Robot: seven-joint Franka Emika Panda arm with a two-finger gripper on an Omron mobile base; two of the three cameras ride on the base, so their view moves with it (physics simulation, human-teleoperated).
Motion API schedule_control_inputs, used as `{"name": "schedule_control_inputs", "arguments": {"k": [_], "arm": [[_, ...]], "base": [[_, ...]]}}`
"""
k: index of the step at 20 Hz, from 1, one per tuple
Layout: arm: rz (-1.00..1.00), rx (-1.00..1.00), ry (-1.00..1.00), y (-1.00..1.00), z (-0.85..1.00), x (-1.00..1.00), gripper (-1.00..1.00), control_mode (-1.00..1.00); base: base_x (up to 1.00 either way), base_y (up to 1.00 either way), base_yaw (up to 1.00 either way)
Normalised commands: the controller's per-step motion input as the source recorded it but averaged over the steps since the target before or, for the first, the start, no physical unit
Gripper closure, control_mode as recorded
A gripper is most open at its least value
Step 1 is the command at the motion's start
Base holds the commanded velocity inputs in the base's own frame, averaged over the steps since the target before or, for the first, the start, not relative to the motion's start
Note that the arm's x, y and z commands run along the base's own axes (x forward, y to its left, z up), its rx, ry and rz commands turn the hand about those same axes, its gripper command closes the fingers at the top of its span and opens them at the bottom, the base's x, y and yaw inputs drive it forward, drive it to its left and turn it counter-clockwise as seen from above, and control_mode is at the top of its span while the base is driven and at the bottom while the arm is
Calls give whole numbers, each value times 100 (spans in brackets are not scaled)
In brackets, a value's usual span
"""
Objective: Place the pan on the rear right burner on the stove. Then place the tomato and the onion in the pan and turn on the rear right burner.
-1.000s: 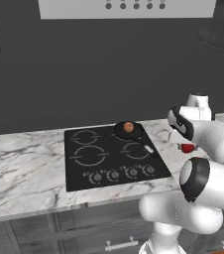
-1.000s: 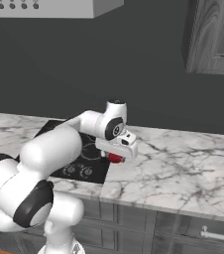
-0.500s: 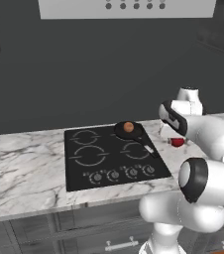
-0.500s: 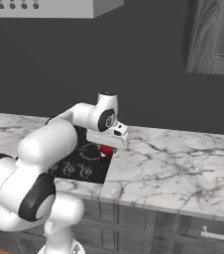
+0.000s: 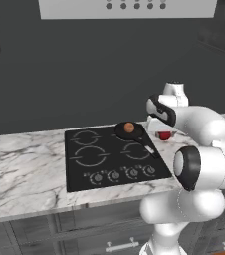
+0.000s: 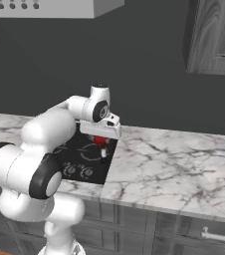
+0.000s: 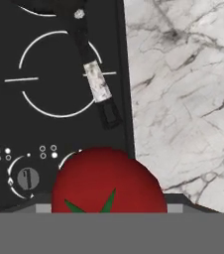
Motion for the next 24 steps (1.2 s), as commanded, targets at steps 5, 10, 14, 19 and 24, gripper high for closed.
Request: {"name": "schedule_control_inputs", "arguments": {"k": [5, 10, 14, 19, 24], "arm": [[5, 1, 0, 38, 0, 58, 100, -100], [4, 0, 0, 33, 0, 54, 100, -100], [2, 0, 0, 25, 0, 44, 100, -100], [1, 0, 0, 15, -8, 41, 100, -100], [0, 0, 0, 1, -36, 23, 100, -100]], "base": [[0, 0, 0], [0, 0, 0], [0, 0, 0], [0, 0, 0], [0, 0, 0]]}}
